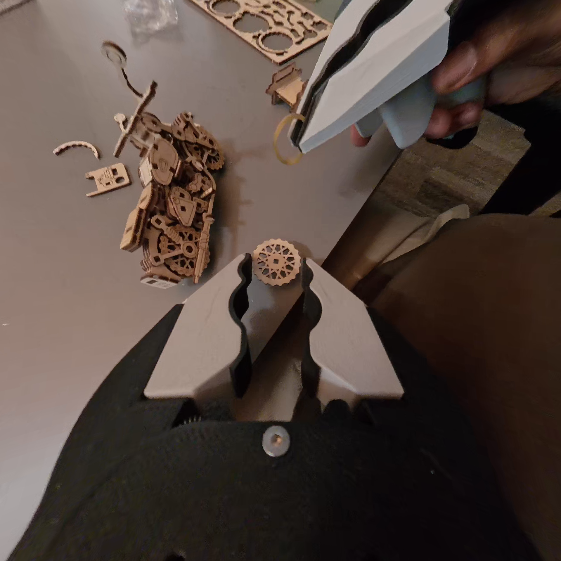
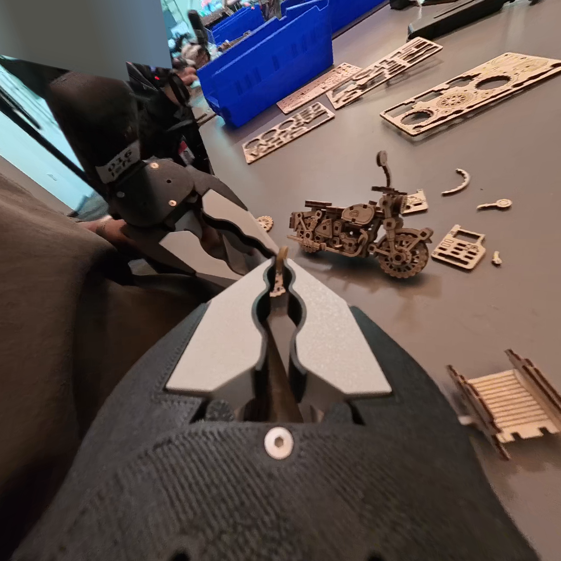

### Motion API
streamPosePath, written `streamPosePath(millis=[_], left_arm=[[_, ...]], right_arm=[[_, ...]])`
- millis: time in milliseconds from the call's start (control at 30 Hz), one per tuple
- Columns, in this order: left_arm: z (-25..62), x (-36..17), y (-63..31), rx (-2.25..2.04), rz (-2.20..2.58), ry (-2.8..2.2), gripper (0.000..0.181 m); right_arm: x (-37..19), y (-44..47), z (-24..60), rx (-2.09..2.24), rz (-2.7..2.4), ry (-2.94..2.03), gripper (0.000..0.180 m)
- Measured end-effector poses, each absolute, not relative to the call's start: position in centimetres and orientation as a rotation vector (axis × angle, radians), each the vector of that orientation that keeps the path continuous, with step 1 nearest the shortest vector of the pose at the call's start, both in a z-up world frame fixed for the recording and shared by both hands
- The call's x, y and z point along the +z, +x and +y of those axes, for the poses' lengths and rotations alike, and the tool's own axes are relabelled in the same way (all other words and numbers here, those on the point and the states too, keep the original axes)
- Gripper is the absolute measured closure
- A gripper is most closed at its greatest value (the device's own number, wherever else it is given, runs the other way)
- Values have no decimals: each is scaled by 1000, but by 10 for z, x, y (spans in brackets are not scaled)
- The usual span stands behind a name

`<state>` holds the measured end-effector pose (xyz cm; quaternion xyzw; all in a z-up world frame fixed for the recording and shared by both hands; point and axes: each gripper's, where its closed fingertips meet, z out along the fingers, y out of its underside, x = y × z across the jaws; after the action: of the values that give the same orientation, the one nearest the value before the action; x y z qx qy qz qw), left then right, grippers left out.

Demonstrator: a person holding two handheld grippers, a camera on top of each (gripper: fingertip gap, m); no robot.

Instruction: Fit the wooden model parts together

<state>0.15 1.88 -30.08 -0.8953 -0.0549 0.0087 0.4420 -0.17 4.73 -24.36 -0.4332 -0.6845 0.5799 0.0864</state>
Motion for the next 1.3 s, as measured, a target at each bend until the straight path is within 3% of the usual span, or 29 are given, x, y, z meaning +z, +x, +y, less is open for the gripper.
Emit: streamPosePath(millis=[500,1200,1300], left_arm=[[27,-284,12,77,-35,-2118,151],[26,-277,8,35,-89,-2077,151],[26,-275,8,49,-85,-2068,151]], right_arm=[[-240,9,14,2106,-2056,-1480,178],[-260,1,33,1785,-2102,-1449,166],[-265,-4,36,1772,-2067,-1507,156]])
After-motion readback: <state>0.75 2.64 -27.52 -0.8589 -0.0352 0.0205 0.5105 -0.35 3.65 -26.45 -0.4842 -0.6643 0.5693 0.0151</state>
